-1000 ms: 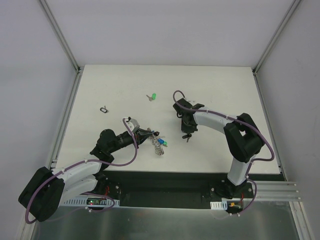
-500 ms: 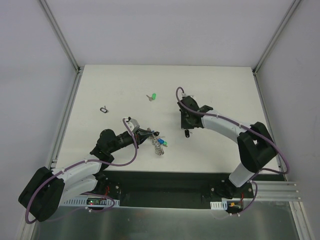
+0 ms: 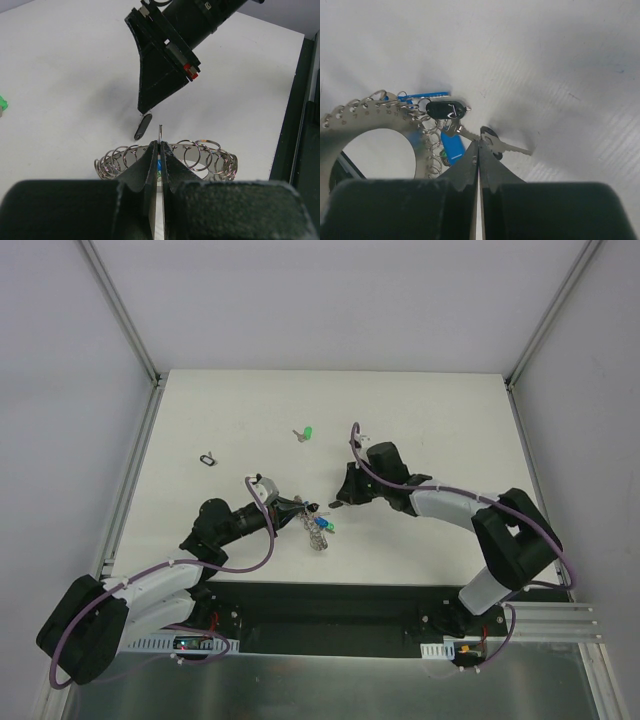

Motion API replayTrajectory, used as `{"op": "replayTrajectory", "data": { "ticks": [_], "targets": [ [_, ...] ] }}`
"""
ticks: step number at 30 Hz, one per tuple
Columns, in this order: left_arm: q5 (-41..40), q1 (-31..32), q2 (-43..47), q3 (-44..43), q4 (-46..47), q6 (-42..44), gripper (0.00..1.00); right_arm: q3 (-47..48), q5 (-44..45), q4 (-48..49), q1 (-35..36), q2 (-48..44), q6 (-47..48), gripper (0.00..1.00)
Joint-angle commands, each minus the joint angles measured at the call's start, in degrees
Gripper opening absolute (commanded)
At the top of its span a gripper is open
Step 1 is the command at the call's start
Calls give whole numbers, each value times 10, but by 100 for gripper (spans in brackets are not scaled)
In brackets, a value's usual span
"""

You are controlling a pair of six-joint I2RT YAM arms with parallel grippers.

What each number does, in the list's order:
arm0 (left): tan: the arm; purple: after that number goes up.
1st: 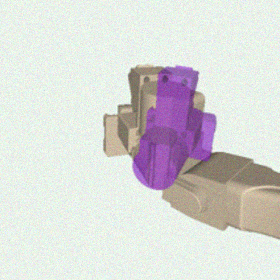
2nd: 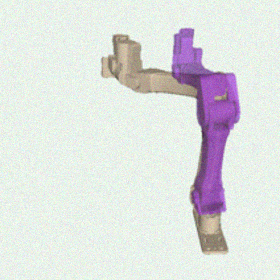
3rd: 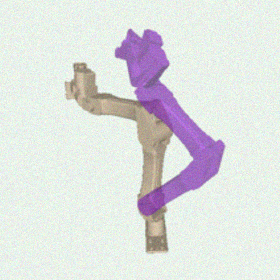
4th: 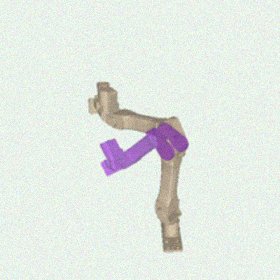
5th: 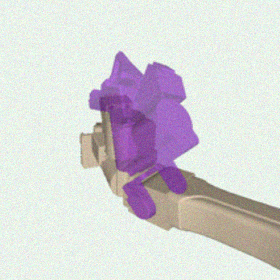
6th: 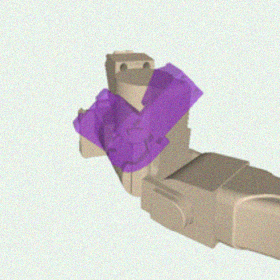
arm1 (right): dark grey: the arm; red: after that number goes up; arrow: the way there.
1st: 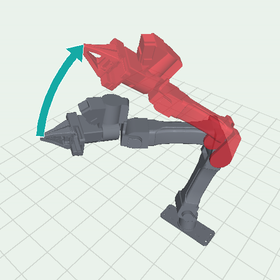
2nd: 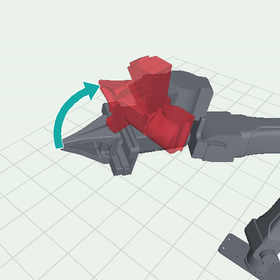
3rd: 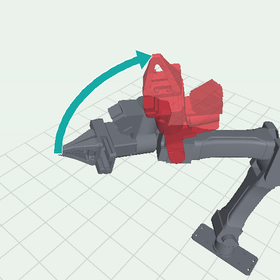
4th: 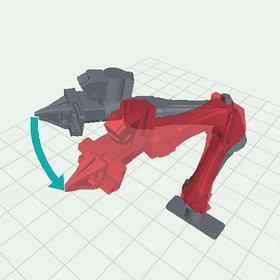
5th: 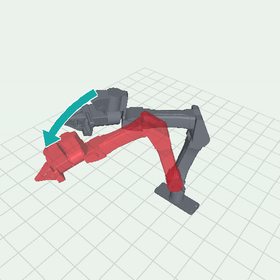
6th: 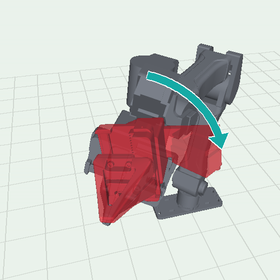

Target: Put the keys on the keyring

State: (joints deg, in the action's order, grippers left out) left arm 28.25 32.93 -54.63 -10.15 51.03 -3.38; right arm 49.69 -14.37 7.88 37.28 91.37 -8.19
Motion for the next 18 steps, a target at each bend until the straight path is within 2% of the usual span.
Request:
{"op": "replayTrajectory", "data": {
  "ticks": [1,12,15,18],
  "targets": [
    [6,0,18,-12,31,9,0,-51,-77,128,-24,10,-4,1],
    [7,-1,11,-11,35,11,0,-167,-71,154,-46,-42,-7,1],
    [9,0,8,-12,36,10,0,-181,-68,144,-48,-52,-7,6],
    [10,0,8,-13,36,9,0,-179,-68,109,-47,-73,8,19]
  ]
}}
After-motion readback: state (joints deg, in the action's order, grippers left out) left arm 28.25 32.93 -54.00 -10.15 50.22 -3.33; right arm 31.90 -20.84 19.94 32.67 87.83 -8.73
